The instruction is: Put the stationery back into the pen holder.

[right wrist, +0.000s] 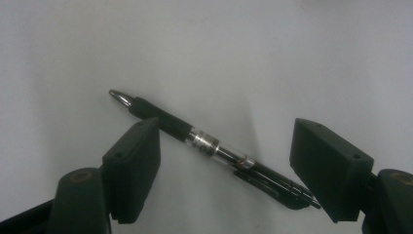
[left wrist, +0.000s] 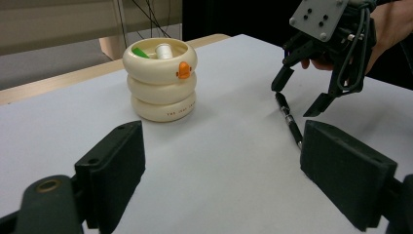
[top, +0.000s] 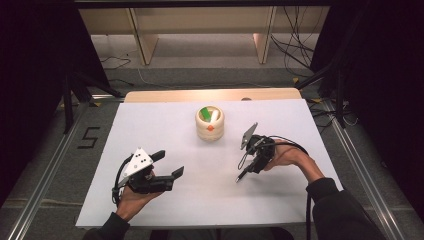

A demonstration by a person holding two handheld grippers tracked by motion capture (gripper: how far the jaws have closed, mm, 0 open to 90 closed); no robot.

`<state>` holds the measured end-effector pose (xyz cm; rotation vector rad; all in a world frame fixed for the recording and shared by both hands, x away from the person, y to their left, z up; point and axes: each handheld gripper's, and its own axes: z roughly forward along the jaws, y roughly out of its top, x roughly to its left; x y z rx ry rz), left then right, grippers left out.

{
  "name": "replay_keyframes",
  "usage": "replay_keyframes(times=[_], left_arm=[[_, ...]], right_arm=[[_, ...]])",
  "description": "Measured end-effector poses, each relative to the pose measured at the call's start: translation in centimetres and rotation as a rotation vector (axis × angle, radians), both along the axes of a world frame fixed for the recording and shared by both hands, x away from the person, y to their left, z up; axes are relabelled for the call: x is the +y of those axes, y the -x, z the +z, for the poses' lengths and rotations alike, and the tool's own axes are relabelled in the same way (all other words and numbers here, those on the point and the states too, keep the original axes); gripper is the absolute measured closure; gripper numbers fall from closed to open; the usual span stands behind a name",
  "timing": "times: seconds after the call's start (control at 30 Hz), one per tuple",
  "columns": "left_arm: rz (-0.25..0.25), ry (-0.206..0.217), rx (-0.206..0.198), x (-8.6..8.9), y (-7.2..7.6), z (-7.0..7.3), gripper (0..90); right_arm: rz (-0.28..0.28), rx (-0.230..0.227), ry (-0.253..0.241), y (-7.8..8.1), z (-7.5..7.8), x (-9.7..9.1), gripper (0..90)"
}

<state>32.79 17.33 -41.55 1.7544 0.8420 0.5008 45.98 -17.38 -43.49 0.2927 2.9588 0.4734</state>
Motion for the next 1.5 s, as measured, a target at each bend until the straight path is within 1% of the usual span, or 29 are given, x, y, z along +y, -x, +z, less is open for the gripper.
replay_keyframes(times=[0.07,0.17,0.3,0.33,0.4,0.43,0.47,0.5,0.57,0.63,0.7,0.73,0.77,0.8,0.83,0.87,0.9,0.97,1.07,1.27,1.43,1.5], left_arm=[[0.0,-0.002,0.001,0.0,0.0,0.0,16.0],[-0.002,-0.002,0.0,-0.1,0.0,0.0,16.0],[-0.002,-0.002,0.001,-0.1,0.0,0.0,16.1],[-0.001,-0.001,0.002,0.0,0.0,0.0,16.1],[0.0,-0.002,0.002,0.0,0.0,0.0,16.0],[0.0,-0.001,0.002,0.0,0.0,0.0,16.0],[0.0,-0.001,0.002,-0.1,0.0,0.0,16.0],[-0.001,-0.003,0.002,-0.1,0.0,0.0,16.0],[-0.002,-0.003,0.003,-0.1,0.0,0.0,16.0],[-0.002,-0.003,0.002,-0.1,0.0,0.0,16.0],[-0.002,-0.003,0.002,-0.1,0.0,0.0,16.0],[-0.002,-0.002,0.003,-0.1,0.0,0.0,16.1],[-0.003,-0.004,0.003,0.0,0.0,0.0,16.0],[-0.003,-0.002,0.003,-0.1,0.0,0.0,16.1],[-0.003,-0.003,0.003,-0.1,0.0,0.0,16.0],[-0.004,-0.004,0.002,-0.1,0.0,0.0,16.1],[-0.003,-0.004,0.002,-0.1,0.0,0.0,16.1],[-0.002,-0.004,0.002,-0.1,0.0,0.0,16.1],[-0.003,-0.004,0.002,-0.1,0.0,0.0,16.1],[-0.003,-0.004,0.002,-0.1,0.0,0.0,16.1],[-0.003,-0.003,0.002,-0.1,0.0,0.0,16.1],[-0.004,-0.003,0.003,-0.1,0.0,0.0,16.1]], right_arm=[[0.009,0.005,0.006,0.0,-0.1,0.1,28.5],[0.006,0.02,0.014,0.1,-0.3,0.2,29.1],[0.022,0.019,0.028,0.0,-0.4,0.2,30.7],[0.036,0.014,0.028,0.0,-0.5,0.1,30.7],[0.022,0.02,0.045,0.1,-0.6,0.2,31.0],[0.025,0.014,0.05,0.1,-0.6,0.2,31.2],[0.009,0.022,0.05,0.1,-0.6,0.3,31.5],[0.025,0.012,0.053,0.0,-0.7,0.3,31.7],[0.034,0.011,0.059,0.0,-0.8,0.4,31.8],[0.033,0.015,0.066,0.1,-0.9,0.5,32.1],[0.049,0.002,0.075,0.0,-1.1,0.5,32.4],[0.051,0.001,0.083,0.0,-1.2,0.5,32.5],[0.041,0.014,0.086,0.0,-1.2,0.5,32.7],[0.054,0.0,0.09,-0.1,-1.3,0.4,33.0],[0.041,0.007,0.101,-0.1,-1.3,0.5,33.2],[0.06,-0.005,0.103,-0.2,-1.4,0.4,33.6],[0.049,0.001,0.11,-0.1,-1.4,0.5,33.9],[0.054,-0.003,0.107,-0.1,-1.4,0.5,34.9],[0.059,-0.006,0.121,-0.1,-1.5,0.6,35.4],[0.071,-0.003,0.139,-0.3,-1.6,0.9,36.5],[0.076,0.013,0.156,-0.4,-1.5,1.0,37.5],[0.081,0.014,0.152,-0.5,-1.5,1.1,38.1]])
